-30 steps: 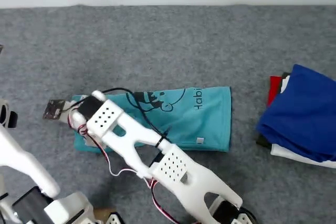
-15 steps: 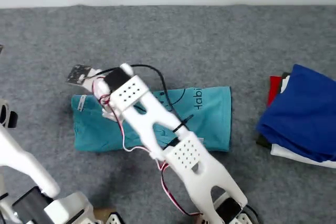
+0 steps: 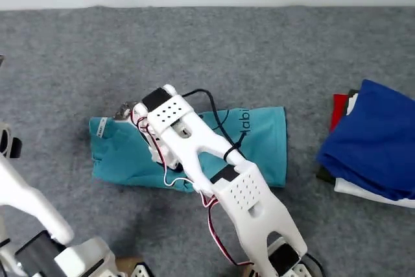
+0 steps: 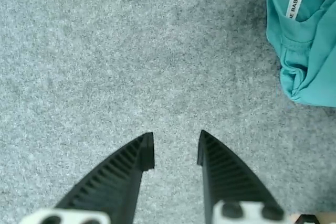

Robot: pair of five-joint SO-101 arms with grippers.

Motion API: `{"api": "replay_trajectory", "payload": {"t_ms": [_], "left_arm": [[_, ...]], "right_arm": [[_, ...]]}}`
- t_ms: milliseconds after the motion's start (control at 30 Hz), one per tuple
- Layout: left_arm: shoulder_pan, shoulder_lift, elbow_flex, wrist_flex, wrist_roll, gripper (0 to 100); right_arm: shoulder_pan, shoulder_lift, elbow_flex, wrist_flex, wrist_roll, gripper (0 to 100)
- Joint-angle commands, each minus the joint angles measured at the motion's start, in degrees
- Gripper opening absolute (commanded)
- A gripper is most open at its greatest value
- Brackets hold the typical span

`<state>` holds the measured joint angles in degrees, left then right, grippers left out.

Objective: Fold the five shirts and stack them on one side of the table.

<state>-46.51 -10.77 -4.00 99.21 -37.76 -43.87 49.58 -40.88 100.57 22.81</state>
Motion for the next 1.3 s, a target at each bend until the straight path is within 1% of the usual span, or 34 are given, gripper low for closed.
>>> {"api": "replay_trajectory", "payload": {"t_ms": [0,133,300,433,567,667,767,967,1067,1167,1267], "left_arm": [[0.44,-2.2,-0.13,0.88,-0.35,15],[0.44,-2.2,-0.13,0.88,-0.35,15],[0.18,-2.73,-0.13,1.05,-0.26,15],[-0.35,-2.9,-0.22,1.14,0.0,15],[-3.34,-5.98,-0.13,1.14,1.76,15],[-4.4,-9.58,1.45,1.14,2.37,15],[-4.48,-13.01,5.67,1.05,2.37,15],[-4.4,-21.45,14.2,0.88,2.37,15],[-4.4,-25.67,17.27,0.79,2.37,15],[-4.48,-28.57,20.7,0.7,2.37,15],[-4.57,-31.3,22.73,-0.09,2.37,15]], "right_arm": [[0.22,-5.76,-2.99,2.24,-0.62,6.9],[-0.22,-9.36,-4.66,2.24,-0.7,6.9],[-0.22,-13.58,-4.13,2.33,-5.98,6.9],[0.13,-16.92,0.53,2.51,-9.41,6.8],[2.24,-25.01,9.14,2.42,-12.4,6.8],[6.2,-30.37,16.18,2.33,-15.91,6.9],[12.18,-34.07,21.27,2.24,-18.11,7.2],[23.78,-35.12,23.38,1.98,-18.29,7.3],[28.0,-34.95,23.74,-0.84,-18.02,7.3],[32.48,-33.27,24.7,-7.16,-17.67,7.3],[34.95,-28.79,25.32,-12.0,-13.63,7.2]]}}
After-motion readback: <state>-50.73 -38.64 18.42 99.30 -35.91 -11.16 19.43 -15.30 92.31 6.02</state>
